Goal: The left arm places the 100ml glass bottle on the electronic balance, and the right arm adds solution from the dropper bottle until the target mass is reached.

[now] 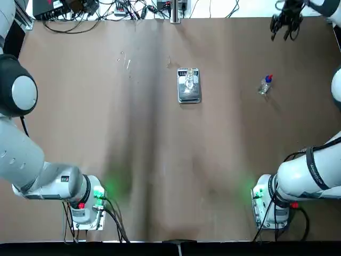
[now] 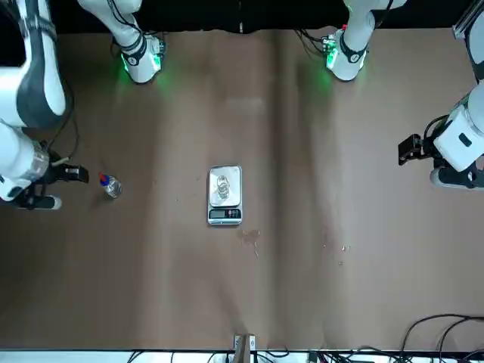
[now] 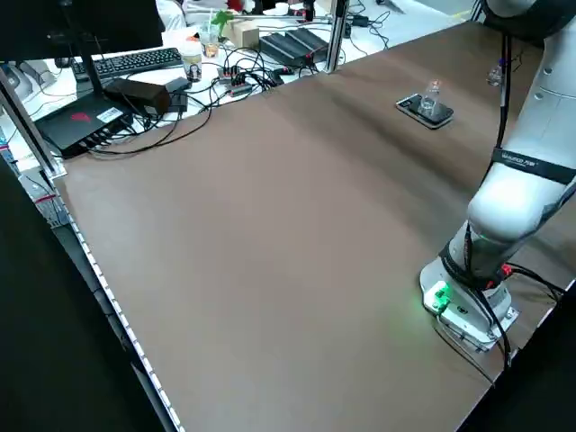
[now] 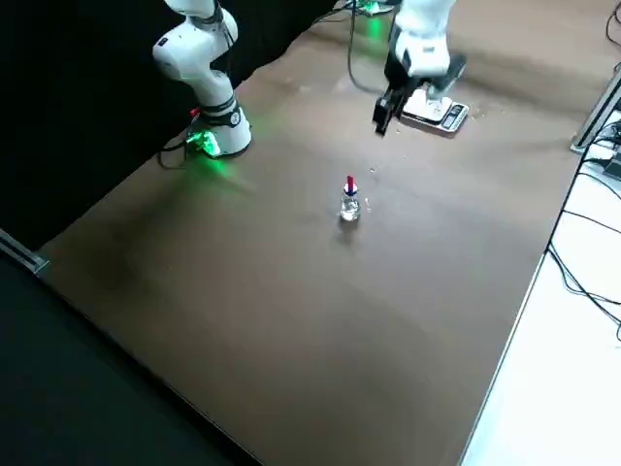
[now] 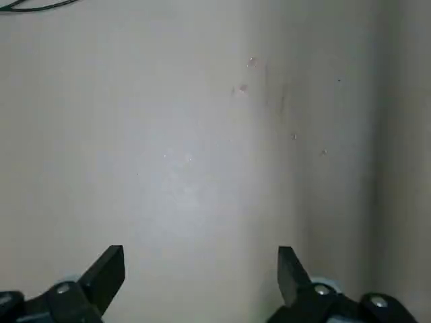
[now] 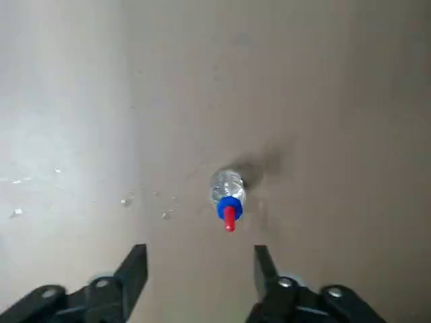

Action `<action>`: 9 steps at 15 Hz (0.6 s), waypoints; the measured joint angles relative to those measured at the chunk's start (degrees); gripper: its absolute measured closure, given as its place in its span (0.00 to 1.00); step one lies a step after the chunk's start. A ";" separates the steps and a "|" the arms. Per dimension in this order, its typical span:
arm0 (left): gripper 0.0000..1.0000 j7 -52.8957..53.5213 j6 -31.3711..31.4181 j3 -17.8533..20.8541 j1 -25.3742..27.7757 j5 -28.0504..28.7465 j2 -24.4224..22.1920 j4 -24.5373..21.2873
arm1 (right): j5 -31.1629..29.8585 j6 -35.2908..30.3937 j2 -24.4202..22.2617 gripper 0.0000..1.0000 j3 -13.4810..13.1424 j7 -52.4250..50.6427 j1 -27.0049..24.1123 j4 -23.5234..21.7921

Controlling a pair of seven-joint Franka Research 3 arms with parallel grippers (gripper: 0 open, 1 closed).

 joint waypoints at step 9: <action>0.00 0.00 0.00 0.00 -0.01 0.00 0.00 -0.01 | 3.18 -5.55 -8.01 0.00 0.04 -0.25 2.19 5.03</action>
